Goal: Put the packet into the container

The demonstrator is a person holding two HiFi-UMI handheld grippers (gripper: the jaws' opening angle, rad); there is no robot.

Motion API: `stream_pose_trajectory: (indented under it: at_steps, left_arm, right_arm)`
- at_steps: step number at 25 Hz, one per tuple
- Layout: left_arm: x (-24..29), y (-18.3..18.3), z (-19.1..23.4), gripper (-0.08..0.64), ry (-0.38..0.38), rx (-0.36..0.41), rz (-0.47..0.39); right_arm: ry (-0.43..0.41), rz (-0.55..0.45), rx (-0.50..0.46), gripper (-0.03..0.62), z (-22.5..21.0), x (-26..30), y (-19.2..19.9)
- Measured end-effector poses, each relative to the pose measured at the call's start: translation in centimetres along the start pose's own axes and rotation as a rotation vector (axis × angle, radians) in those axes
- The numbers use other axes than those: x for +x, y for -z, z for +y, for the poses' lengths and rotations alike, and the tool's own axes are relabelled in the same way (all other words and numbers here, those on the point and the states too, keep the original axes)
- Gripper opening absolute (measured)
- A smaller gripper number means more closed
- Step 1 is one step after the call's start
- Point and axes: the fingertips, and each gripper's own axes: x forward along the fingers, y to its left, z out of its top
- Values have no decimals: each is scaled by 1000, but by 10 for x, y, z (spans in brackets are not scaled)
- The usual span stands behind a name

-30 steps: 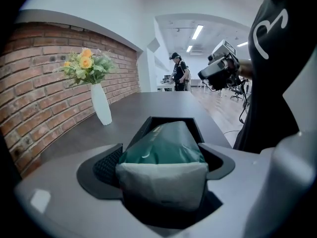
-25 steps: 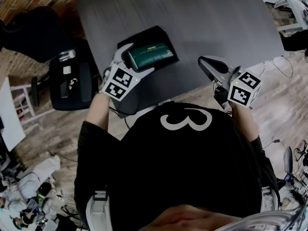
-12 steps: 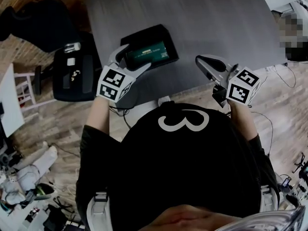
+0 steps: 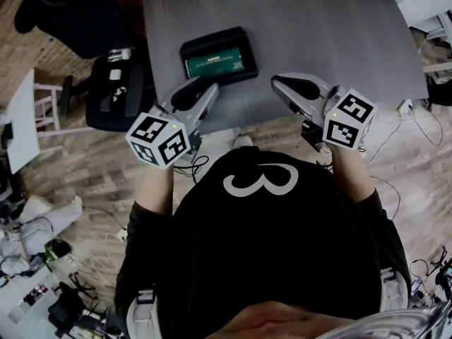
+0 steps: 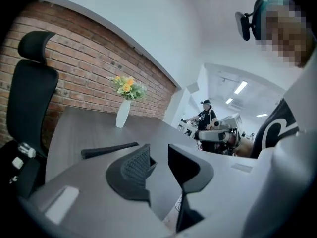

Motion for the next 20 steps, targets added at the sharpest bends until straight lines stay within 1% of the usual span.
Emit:
stream_pose_trajectory:
  at_steps: [2,5,8,11,14,17,20]
  left_arm:
    - [-5,-3,-22,73,-5,-28,-22]
    - [-14,-14,-53,0,-12,-53,-76]
    - [-21,-21,-79,8,-18,-74,-115]
    - [-30,-19,-103,11,-13,-93,-144]
    - [-37,-13,-121,11,-25,-91,-153]
    - [-40,-6,-128,11,-42,-83,-148]
    - [-42,-5,-126,11,-44,-91,-155]
  right_arm:
    - [-31,-15,-21,2,14,-4,-3]
    - [-60,-43,-42,2,32,-11,-7]
    - [-78,-63,-54,2,46,-20,-8]
    - [-94,-68,-66,2,61,-31,-3]
    - [-109,-69,-89,2,76,-42,2]
    - [-108,-70,-89,1,81,-49,7]
    - [-114,-69,-80,2,81,-47,9]
